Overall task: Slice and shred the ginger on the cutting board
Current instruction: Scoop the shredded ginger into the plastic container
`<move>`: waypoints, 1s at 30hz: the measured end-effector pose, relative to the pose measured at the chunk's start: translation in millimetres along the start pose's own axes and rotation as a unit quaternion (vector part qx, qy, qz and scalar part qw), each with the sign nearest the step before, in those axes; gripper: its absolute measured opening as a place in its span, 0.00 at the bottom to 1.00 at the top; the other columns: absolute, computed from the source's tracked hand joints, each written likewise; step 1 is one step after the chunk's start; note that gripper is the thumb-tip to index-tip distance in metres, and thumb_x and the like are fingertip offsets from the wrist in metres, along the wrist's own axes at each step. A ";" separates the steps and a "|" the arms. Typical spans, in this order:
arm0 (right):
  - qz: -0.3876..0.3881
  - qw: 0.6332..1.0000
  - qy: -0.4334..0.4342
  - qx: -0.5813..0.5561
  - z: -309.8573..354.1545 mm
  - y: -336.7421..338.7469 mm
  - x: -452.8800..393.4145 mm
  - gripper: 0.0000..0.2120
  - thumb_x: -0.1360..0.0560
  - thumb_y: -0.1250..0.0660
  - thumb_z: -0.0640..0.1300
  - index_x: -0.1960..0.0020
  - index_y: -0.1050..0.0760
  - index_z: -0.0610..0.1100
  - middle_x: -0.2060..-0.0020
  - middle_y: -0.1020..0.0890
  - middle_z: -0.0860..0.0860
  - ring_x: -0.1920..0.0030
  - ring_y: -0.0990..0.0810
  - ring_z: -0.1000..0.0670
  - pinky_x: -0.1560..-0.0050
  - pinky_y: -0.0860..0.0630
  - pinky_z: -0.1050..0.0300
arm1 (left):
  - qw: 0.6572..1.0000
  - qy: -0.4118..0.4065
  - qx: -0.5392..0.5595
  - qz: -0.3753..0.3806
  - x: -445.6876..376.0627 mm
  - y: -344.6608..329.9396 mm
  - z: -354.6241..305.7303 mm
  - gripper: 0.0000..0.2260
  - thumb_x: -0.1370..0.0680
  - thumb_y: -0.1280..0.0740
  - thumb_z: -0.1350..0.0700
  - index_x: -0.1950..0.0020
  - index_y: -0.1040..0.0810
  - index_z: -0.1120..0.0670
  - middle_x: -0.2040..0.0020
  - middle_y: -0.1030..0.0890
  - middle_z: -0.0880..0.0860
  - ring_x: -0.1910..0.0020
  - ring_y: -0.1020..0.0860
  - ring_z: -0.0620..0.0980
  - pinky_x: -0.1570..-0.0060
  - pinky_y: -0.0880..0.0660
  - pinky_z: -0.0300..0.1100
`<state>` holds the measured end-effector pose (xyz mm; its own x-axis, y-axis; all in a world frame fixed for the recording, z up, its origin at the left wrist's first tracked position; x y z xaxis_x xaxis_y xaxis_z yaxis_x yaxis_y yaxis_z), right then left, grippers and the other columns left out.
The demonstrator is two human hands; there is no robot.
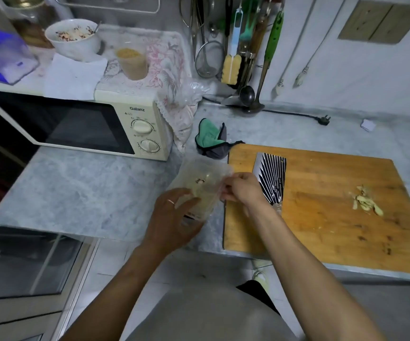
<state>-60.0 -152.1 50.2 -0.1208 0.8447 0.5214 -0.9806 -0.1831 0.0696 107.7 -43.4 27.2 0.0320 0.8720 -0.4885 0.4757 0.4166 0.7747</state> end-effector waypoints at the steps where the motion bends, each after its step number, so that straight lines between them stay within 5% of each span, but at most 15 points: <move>1: -0.001 1.000 -0.001 0.007 -0.1 1.3 -6.5 0.06 0.20 0.37 0.30 0.55 0.26 0.36 0.61 0.20 0.37 0.68 0.18 0.46 0.69 0.18 0.57 | 0.998 0.039 0.026 0.040 -0.5 -2.3 8.5 0.27 0.30 0.30 0.36 0.39 0.19 0.54 0.35 0.24 0.58 0.37 0.26 0.58 0.38 0.28 0.50; 5: 0.001 0.997 0.022 0.076 6.7 -1.1 -30.5 0.12 0.21 0.37 0.30 0.63 0.26 0.37 0.66 0.19 0.40 0.70 0.18 0.47 0.67 0.17 0.55 | 0.959 0.214 0.128 0.132 2.6 -11.4 25.4 0.37 0.34 0.33 0.30 0.29 0.27 0.47 0.23 0.39 0.53 0.27 0.41 0.45 0.32 0.39 0.40; 9: 0.010 0.949 0.073 0.306 9.9 -7.6 -50.8 0.15 0.24 0.38 0.33 0.69 0.27 0.39 0.68 0.18 0.39 0.64 0.17 0.41 0.60 0.20 0.53 | 0.939 0.286 0.155 0.113 -1.3 -23.5 26.8 0.26 0.25 0.27 0.46 0.29 0.28 0.50 0.22 0.40 0.53 0.25 0.38 0.53 0.34 0.37 0.40; 14: -0.024 0.909 0.109 0.403 1.8 -10.0 -64.5 0.08 0.21 0.35 0.42 0.51 0.23 0.36 0.54 0.20 0.41 0.53 0.21 0.42 0.59 0.30 0.55 | 0.921 0.346 0.169 0.066 -11.1 -27.5 29.0 0.23 0.20 0.32 0.55 0.26 0.32 0.55 0.28 0.30 0.55 0.29 0.32 0.53 0.36 0.39 0.36; 18: 0.005 0.903 0.106 0.417 -7.3 -9.8 -71.2 0.15 0.20 0.34 0.43 0.37 0.26 0.35 0.43 0.20 0.39 0.41 0.22 0.39 0.48 0.26 0.52 | 0.918 0.356 0.156 0.076 -15.5 -27.3 40.3 0.24 0.21 0.31 0.57 0.26 0.32 0.57 0.30 0.27 0.56 0.32 0.30 0.54 0.38 0.38 0.36; 23: 0.096 0.877 0.138 0.450 9.8 -24.3 -82.0 0.33 0.23 0.33 0.38 0.22 0.41 0.40 0.28 0.35 0.40 0.27 0.33 0.39 0.36 0.31 0.53 | 0.879 0.414 0.227 0.072 -13.3 -31.1 48.1 0.25 0.23 0.29 0.59 0.27 0.31 0.52 0.34 0.25 0.49 0.38 0.27 0.46 0.40 0.30 0.35; 26: 0.106 0.866 0.120 0.474 17.5 -35.7 -89.7 0.21 0.21 0.36 0.42 0.30 0.32 0.37 0.35 0.27 0.41 0.32 0.28 0.41 0.48 0.31 0.57 | 0.869 0.415 0.258 0.075 -13.4 -28.2 53.4 0.23 0.23 0.29 0.62 0.30 0.29 0.51 0.39 0.24 0.46 0.41 0.25 0.44 0.50 0.29 0.24; 30: 0.078 0.883 0.102 0.452 14.2 -32.7 -86.1 0.16 0.21 0.35 0.45 0.37 0.25 0.37 0.44 0.22 0.42 0.41 0.23 0.43 0.51 0.29 0.55 | 0.865 0.423 0.263 0.061 -5.6 -11.0 74.8 0.21 0.23 0.31 0.67 0.32 0.25 0.53 0.40 0.21 0.48 0.39 0.23 0.46 0.41 0.24 0.36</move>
<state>-15.4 -226.0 15.1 -0.3585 0.8302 0.4269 -0.4369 -0.5534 0.7092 168.1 -72.2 -8.6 -0.4388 0.8702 0.2239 0.8552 0.3280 0.4012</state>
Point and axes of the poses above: each hand's wrist, its own x-axis away from the middle knuckle, its own y-axis out of the back of the hand, z = x × y, the point moved 5 cm from there along -x, towards the middle knuckle
